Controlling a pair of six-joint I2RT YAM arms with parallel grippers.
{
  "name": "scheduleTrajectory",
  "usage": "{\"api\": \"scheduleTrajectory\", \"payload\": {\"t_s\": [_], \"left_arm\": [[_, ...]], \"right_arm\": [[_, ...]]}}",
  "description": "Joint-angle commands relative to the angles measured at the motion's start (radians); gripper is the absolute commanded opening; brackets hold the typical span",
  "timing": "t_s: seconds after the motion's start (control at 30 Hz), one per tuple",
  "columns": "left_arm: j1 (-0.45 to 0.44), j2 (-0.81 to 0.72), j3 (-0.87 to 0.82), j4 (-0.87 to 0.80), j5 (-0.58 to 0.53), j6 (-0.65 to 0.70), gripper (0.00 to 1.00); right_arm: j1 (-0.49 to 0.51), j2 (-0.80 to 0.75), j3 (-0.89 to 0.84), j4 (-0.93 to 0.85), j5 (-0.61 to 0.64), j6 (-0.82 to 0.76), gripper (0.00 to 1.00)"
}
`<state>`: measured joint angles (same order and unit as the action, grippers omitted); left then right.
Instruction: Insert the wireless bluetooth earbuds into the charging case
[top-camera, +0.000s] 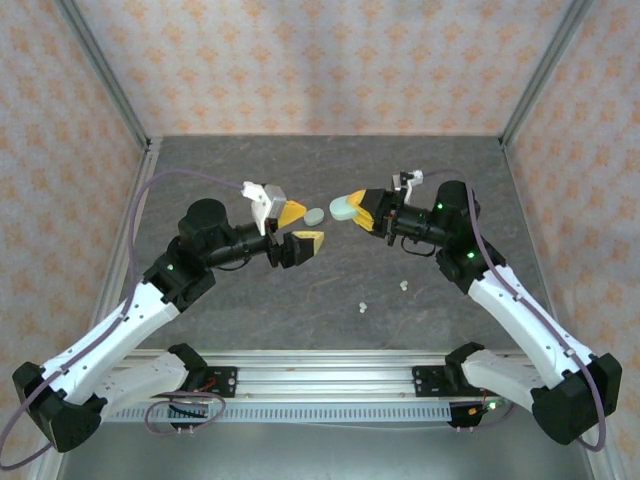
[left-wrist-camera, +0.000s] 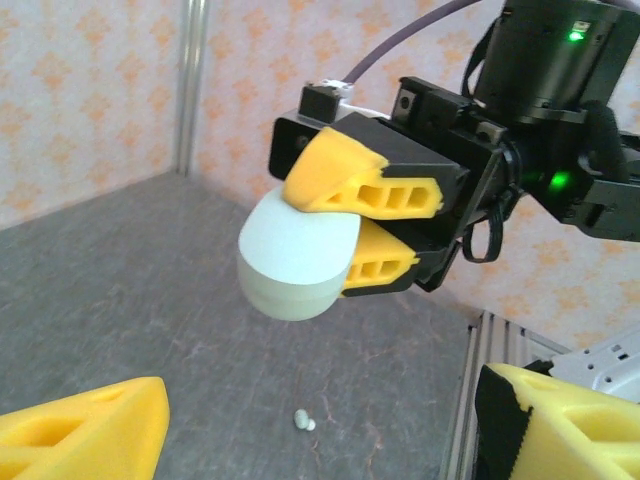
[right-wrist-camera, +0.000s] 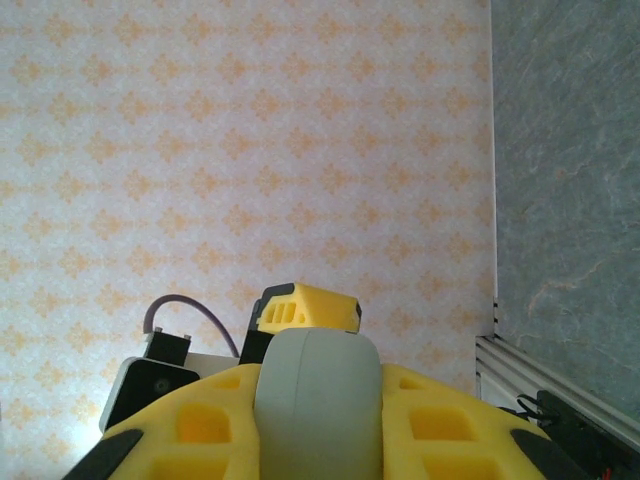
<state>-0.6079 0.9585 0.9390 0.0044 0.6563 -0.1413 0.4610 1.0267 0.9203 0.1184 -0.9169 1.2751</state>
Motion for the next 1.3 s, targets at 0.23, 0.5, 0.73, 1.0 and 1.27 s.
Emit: {"api": "scheduleTrajectory", "payload": {"t_s": [0.23,0.5,0.73,1.0,1.27], "left_arm": [[-0.002,0.073,0.007,0.171,-0.017,-0.010,0.74],[-0.038,0.163,0.022,0.295,0.016,-0.022,0.72],[-0.043,0.220,0.073,0.312,0.050,-0.020,0.65],[-0.044,0.264,0.107,0.327,0.081,-0.024,0.55],[-0.048,0.280,0.113,0.336,0.096,-0.027,0.53]], "right_arm": [[-0.005,-0.015,0.022,0.076,-0.010,0.074,0.13],[-0.004,-0.024,0.018,0.092,-0.028,0.100,0.13],[-0.003,-0.033,0.016,0.092,-0.044,0.116,0.13],[-0.003,-0.037,0.006,0.106,-0.056,0.137,0.13],[-0.003,-0.038,0.000,0.122,-0.069,0.156,0.13]]}}
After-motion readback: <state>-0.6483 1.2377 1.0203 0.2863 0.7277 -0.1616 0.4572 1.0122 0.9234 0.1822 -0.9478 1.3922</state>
